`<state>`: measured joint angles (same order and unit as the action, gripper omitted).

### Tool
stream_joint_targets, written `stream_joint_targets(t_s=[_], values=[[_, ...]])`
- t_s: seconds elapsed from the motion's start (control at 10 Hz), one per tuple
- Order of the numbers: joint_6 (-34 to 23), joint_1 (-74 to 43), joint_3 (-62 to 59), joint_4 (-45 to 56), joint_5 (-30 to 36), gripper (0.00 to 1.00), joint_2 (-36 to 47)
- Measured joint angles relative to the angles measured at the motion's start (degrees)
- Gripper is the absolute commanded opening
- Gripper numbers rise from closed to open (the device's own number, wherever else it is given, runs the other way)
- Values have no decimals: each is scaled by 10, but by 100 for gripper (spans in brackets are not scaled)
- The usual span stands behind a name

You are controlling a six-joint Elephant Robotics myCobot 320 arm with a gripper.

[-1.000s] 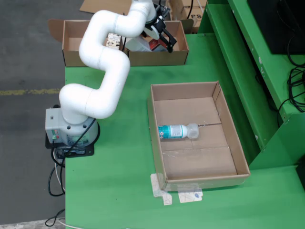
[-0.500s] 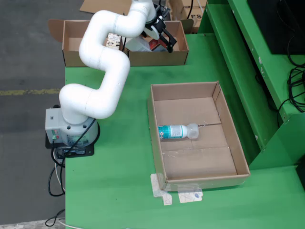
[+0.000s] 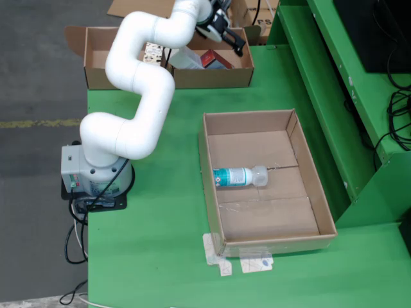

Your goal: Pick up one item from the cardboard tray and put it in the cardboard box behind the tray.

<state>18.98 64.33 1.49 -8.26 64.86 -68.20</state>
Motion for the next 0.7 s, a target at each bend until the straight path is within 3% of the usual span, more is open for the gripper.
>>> stream_joint_targets(t_s=[0.2, 0.4, 0.7], values=[[-11, -9, 1, -35, -19, 100, 4], [-89, 0, 0, -153, -97, 100, 15], [-110, -11, 0, -201, -99, 100, 60]])
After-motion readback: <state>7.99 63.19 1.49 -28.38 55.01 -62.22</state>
